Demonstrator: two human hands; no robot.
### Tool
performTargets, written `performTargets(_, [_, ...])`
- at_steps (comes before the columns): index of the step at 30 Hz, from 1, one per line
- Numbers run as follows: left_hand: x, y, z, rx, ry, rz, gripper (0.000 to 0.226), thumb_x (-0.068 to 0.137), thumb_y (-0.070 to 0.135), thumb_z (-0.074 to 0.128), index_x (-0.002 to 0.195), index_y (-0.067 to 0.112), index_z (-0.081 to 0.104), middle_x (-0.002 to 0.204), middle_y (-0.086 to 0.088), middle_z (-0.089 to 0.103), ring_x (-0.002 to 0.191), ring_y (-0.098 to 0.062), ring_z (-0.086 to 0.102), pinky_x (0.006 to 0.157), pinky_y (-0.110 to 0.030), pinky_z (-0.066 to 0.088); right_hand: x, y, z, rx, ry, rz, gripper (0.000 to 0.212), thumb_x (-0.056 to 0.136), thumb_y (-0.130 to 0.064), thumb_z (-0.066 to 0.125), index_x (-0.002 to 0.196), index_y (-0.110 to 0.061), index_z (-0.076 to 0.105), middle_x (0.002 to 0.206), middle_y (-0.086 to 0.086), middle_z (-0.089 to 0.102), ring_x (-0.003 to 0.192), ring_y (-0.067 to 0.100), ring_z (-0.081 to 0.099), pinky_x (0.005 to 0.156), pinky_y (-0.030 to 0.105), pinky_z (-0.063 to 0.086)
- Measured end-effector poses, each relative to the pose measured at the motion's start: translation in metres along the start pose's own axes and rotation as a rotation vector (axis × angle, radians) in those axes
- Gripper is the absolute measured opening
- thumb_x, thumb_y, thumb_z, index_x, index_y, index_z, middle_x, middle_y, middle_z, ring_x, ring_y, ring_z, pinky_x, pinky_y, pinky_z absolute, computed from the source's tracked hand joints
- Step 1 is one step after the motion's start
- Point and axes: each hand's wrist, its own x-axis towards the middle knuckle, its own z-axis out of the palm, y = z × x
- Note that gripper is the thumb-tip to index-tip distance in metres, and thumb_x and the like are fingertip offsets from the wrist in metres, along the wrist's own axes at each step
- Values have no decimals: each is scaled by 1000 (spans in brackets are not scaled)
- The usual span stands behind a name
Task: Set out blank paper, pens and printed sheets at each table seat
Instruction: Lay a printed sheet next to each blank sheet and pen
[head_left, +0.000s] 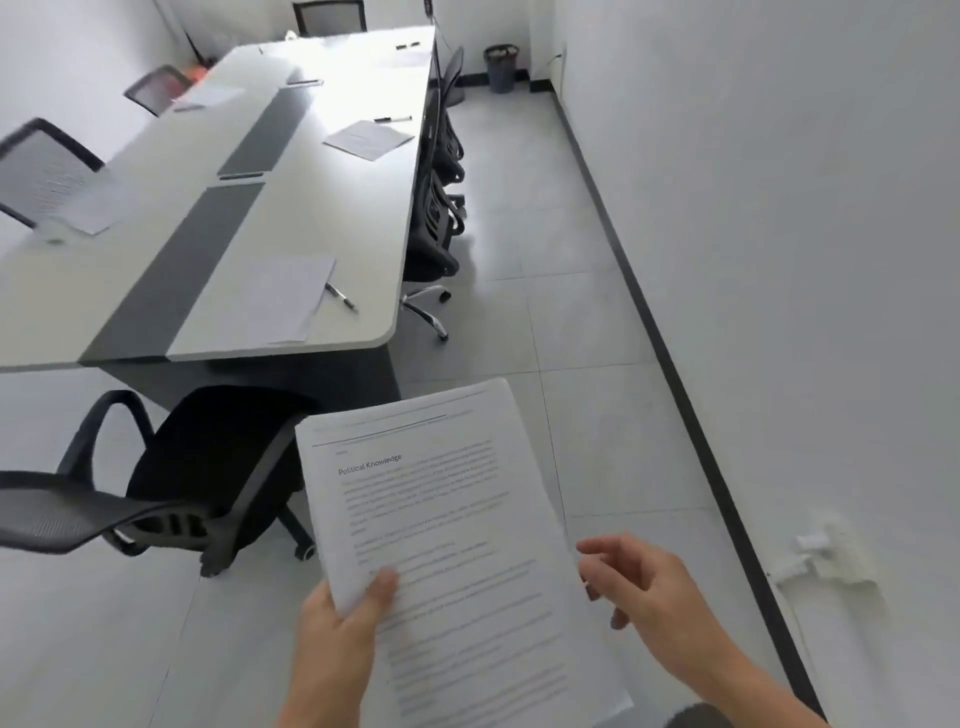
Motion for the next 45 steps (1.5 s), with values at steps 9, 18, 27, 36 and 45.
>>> performTargets(9, [142, 124, 65, -151, -223, -15, 26, 86, 15, 64, 111, 8, 66, 103, -13, 75, 93, -33, 72, 84, -50, 55, 172, -111, 12, 83, 179, -208, 12, 85, -11, 71, 74, -5, 69, 65, 5, 72, 57, 19, 64, 51, 22, 51])
performTargets(18, [250, 188, 127, -242, -226, -112, 41, 86, 28, 59, 120, 6, 61, 111, -18, 72, 101, -38, 69, 95, -58, 49, 313, -166, -18, 238, 156, -201, 66, 70, -48, 75, 77, 14, 53, 70, 35, 54, 66, 24, 53, 64, 41, 46])
performTargets(27, [340, 241, 200, -312, 46, -108, 47, 81, 42, 55, 114, 10, 66, 103, -15, 75, 95, -35, 71, 91, -52, 52, 481, -243, -45, 200, -49, -137, 21, 88, -11, 65, 67, -4, 66, 73, 26, 68, 66, 29, 64, 67, 45, 56])
performTargets(36, [356, 254, 151, -520, 296, -29, 36, 82, 28, 55, 112, 10, 66, 104, -14, 75, 89, -29, 73, 65, -35, 62, 555, -279, 25, 222, -390, 71, 12, 91, -6, 58, 97, -2, 68, 91, 14, 77, 75, 28, 74, 64, 38, 63])
performTargets(45, [348, 232, 6, -552, 509, 57, 30, 87, 21, 53, 110, 7, 65, 96, -12, 77, 79, -25, 75, 61, -33, 62, 568, -267, 146, -73, -315, 55, 14, 93, -14, 63, 85, -8, 72, 88, 21, 74, 75, 30, 66, 77, 46, 52])
